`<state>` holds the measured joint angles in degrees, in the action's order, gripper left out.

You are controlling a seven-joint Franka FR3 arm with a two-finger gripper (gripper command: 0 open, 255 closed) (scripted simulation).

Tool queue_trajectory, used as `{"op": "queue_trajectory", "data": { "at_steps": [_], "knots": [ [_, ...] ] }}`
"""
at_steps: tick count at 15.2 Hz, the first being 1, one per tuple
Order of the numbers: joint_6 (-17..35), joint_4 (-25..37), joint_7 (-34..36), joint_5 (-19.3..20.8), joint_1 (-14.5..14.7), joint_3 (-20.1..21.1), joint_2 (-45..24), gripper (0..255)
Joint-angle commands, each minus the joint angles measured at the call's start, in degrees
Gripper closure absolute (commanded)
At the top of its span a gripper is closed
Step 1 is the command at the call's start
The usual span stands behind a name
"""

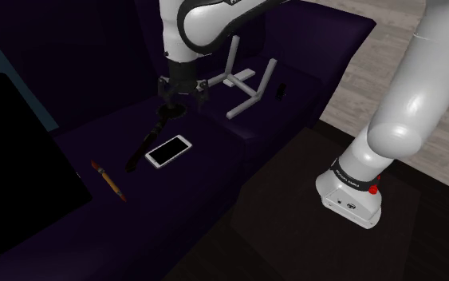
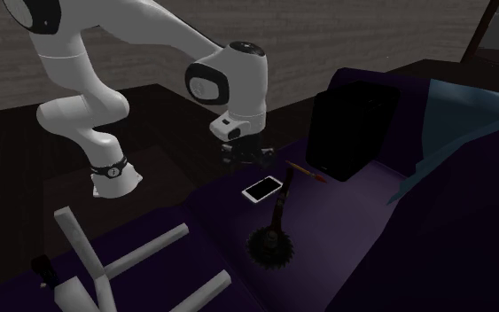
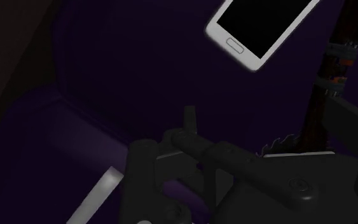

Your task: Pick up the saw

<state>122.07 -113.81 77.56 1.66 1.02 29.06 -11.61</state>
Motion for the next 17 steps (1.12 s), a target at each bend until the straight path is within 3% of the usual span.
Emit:
{"op": "queue_trajectory", "data": {
  "at_steps": [1, 8, 17],
  "knots": [
    [0.91, 3.85, 4.47, 1.95, 1.5, -0.43, -4.8, 0],
    [1.02, 19.9, 14.79, 6.19, 7.12, -3.94, -20.1, 0],
    [5.32, 18.52, 15.15, 7.4, 7.74, -4.88, -23.15, 0]
  ]
}}
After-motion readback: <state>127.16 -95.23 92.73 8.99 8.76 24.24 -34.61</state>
